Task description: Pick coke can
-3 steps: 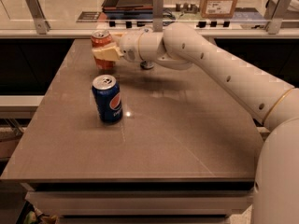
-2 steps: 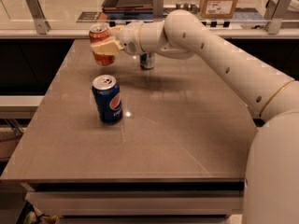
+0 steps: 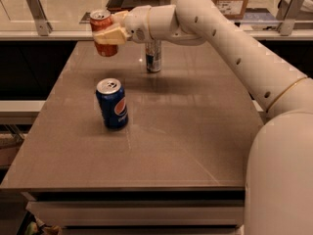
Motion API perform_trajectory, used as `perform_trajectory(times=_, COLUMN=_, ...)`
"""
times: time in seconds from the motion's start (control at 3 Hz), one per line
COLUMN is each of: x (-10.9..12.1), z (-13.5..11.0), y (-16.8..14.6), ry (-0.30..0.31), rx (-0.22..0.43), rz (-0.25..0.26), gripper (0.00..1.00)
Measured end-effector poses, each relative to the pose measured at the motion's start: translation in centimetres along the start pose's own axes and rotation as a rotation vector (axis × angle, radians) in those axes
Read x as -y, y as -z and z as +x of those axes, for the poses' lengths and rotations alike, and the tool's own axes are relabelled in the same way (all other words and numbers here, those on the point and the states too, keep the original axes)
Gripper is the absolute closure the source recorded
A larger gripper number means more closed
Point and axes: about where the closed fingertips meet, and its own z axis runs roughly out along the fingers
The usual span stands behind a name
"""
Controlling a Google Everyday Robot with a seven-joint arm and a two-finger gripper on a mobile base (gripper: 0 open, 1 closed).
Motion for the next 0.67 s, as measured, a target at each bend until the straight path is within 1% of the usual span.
perform_trajectory(times=0.33, x=0.3, z=-2.0, y=0.6, ry=0.032, rx=0.037, rz=0.000, gripper=1.00)
perform_trajectory(times=0.67, x=0.4, z=-4.0, y=1.3, ry=0.070, rx=0.060, rz=0.009, gripper=1.00)
